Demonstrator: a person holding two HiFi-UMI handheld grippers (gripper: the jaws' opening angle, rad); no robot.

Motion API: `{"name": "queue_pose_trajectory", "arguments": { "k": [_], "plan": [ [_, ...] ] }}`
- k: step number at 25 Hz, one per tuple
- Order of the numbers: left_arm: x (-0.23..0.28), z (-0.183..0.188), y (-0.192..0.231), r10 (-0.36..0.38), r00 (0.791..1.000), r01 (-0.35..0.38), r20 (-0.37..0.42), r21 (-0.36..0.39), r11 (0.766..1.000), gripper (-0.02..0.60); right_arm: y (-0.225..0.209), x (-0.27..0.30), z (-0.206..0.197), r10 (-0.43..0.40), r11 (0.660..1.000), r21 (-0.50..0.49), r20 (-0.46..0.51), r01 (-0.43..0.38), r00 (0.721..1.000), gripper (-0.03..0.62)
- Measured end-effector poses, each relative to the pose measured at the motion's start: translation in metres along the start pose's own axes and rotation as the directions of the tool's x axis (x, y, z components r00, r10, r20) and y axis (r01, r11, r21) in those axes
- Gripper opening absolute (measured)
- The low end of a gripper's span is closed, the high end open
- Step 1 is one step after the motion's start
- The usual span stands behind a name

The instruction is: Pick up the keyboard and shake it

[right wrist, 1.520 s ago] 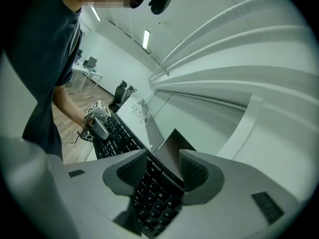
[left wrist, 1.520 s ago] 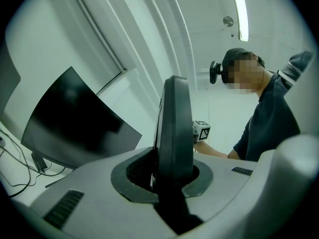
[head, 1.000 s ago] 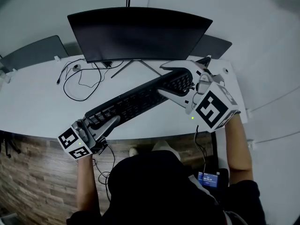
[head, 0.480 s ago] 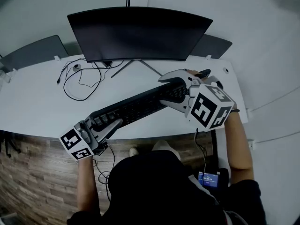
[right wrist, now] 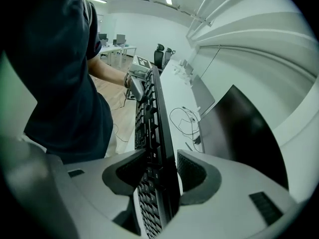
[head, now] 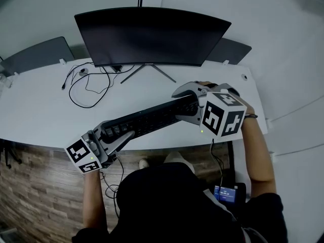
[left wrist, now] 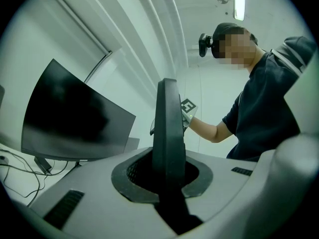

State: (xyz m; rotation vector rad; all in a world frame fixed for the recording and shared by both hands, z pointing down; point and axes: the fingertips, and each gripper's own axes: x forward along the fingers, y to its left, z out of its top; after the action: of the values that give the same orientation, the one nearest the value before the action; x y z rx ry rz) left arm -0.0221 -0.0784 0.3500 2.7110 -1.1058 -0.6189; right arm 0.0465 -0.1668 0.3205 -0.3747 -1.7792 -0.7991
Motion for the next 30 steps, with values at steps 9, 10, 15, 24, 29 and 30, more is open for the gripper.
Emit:
{"name": "queue_pose_trajectory", "arguments": {
  "k": [9,10,15,24,29,30],
  "plan": [
    [0.005,-0.005,-0.015,-0.045,0.999,0.045,-0.027,0.017,0.999,0.083,0.038,0.013,-0.02,0.221,0.975,0.045,-0.09,-0.217,0.971,0.199],
    [0.006,-0.005,-0.016,-0.048,0.998,0.049,-0.026,0.019,0.999,0.083,0.041,0.016,-0.021,0.237,0.971,0.05,-0.09,-0.233,0.967,0.199],
    [0.008,-0.006,-0.017,-0.048,0.998,0.05,-0.046,0.039,0.998,0.083,0.051,0.027,-0.031,0.28,0.96,0.014,-0.117,-0.28,0.953,0.168],
    [0.009,-0.012,-0.015,-0.047,0.996,0.051,-0.069,0.054,0.997,0.083,0.055,0.035,-0.037,0.307,0.952,0.043,-0.167,-0.304,0.937,0.104],
    [0.012,-0.014,-0.016,-0.049,0.994,0.058,-0.099,0.093,0.994,0.084,0.055,0.039,-0.041,0.287,0.958,0.037,-0.202,-0.285,0.937,0.097],
    [0.013,-0.016,-0.016,-0.051,0.993,0.062,-0.102,0.099,0.993,0.084,0.055,0.04,-0.042,0.28,0.96,0.033,-0.206,-0.28,0.937,0.095]
  ]
}}
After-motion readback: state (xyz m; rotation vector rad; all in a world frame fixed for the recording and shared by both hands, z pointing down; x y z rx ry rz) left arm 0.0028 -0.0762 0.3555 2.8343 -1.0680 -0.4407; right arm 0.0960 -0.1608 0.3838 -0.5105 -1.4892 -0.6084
